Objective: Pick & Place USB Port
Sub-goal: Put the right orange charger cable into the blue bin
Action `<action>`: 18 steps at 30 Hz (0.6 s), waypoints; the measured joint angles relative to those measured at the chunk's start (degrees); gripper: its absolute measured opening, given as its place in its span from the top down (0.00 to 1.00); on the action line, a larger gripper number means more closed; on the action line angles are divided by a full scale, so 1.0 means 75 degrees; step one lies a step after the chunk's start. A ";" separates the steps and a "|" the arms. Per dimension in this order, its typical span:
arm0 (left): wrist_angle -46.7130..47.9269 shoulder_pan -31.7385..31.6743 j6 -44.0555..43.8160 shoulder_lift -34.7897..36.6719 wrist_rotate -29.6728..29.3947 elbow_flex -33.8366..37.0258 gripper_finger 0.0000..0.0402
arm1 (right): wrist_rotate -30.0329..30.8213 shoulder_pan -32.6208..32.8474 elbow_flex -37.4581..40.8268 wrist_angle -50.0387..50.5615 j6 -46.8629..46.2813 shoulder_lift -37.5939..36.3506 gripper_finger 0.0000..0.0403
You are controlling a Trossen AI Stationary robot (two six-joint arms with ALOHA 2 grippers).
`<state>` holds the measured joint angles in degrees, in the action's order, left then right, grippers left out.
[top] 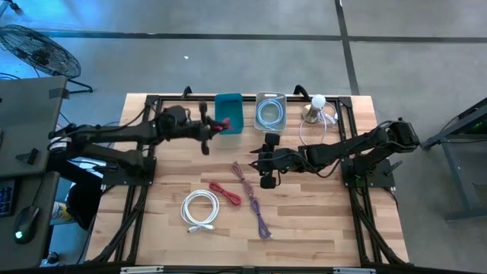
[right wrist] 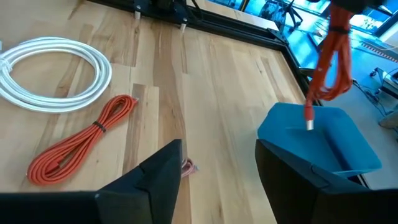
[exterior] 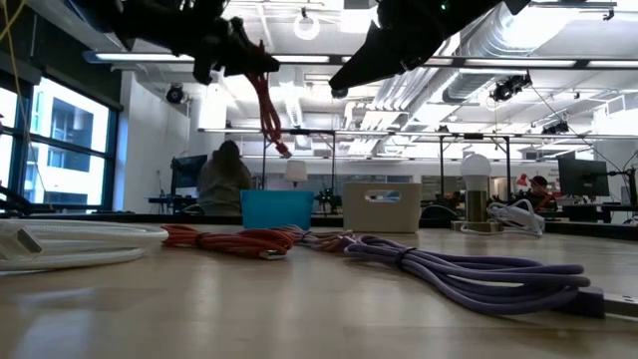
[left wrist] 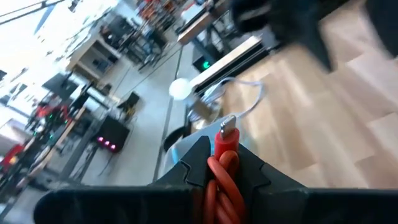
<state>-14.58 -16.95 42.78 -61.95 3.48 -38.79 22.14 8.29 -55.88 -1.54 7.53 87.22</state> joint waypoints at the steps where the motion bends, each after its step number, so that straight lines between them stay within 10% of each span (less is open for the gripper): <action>1: -0.0016 -0.0177 0.0005 0.0000 0.0077 0.0000 0.94 | -0.0004 0.0000 0.0000 0.0000 0.0000 0.0000 0.51; 18: 0.0349 -0.2324 0.0268 -0.0003 0.1180 0.0000 0.94 | -0.0007 0.0000 0.0000 0.0000 -0.0135 0.0000 0.52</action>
<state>-11.96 -34.38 44.80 -61.98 12.33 -38.79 22.09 8.29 -55.88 -1.54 6.51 87.22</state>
